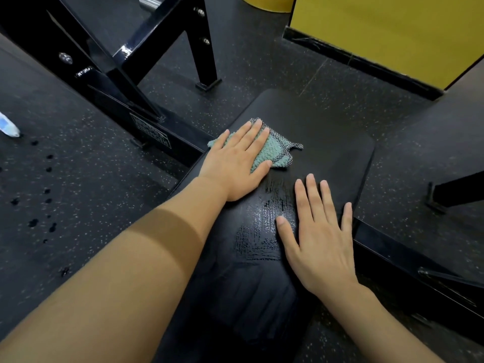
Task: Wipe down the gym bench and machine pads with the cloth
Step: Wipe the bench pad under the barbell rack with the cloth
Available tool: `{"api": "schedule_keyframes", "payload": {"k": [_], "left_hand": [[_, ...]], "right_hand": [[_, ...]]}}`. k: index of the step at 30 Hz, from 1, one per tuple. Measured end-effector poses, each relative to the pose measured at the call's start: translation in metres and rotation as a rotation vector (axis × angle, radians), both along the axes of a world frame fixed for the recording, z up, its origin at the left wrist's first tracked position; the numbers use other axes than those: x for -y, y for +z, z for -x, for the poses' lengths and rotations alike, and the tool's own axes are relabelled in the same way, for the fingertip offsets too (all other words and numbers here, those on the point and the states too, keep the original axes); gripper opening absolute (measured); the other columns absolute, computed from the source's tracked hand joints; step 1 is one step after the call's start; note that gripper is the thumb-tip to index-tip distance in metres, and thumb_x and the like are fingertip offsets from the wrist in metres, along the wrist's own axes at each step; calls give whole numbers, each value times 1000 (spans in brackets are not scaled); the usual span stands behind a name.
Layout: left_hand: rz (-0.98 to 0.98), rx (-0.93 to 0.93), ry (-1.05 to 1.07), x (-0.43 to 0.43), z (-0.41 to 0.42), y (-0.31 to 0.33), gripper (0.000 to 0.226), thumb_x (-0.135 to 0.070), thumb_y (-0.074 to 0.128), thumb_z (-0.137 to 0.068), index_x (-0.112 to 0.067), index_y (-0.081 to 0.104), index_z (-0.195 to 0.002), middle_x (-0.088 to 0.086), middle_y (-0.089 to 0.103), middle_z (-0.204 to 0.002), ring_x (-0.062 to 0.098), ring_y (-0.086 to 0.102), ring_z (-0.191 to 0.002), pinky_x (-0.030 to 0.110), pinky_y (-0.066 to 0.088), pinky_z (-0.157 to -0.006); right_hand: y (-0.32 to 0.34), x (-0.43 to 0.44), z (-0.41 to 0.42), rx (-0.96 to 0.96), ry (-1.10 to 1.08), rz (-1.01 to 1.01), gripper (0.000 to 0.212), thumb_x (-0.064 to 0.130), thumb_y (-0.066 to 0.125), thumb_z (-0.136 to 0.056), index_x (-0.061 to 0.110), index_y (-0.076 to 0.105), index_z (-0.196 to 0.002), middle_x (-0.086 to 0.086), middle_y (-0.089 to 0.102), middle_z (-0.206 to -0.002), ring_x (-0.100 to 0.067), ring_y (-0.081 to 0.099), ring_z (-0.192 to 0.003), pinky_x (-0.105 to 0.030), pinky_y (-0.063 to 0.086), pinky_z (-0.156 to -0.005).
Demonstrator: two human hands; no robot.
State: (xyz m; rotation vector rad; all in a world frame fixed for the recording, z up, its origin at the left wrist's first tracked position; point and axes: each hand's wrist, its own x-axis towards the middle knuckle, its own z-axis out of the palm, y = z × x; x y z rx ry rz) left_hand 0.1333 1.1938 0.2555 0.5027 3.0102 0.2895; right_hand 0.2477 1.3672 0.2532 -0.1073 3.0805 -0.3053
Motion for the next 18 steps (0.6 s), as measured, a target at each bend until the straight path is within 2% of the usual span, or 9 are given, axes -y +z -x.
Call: {"api": "schedule_keyframes", "payload": {"k": [5,11,18], "left_hand": [[-29,5,-31,4,0,0,65,-52,20,-103,-25,-1,-159,-7,-8,-166,9,-9,-152,37,-6,-123],[-33,-5,-50,18,-20,-1,79,-60,-1,-88,-24,-1,-159,-6,-6,-166,9,-8,-152,36,-6,-123],[-88,-4,-31,37,-56,5,72,-55,10,-96,-21,6,-159,-5,-1,-166,9,-6,-152,34,-6,-123]], "right_hand": [[1,2,12,3,13,12,75,58,5,-93,22,5,-159,6,-4,-166,-12,-13,-151,-49,-6,-121],[3,-1,39,-2,74,41,71,50,4,-94,21,8,-159,8,0,-166,-8,-7,-152,-42,-5,-121],[4,-19,87,39,268,-3,66,44,8,-97,20,8,-159,9,1,-166,-5,-5,-151,-32,-6,-120]]}}
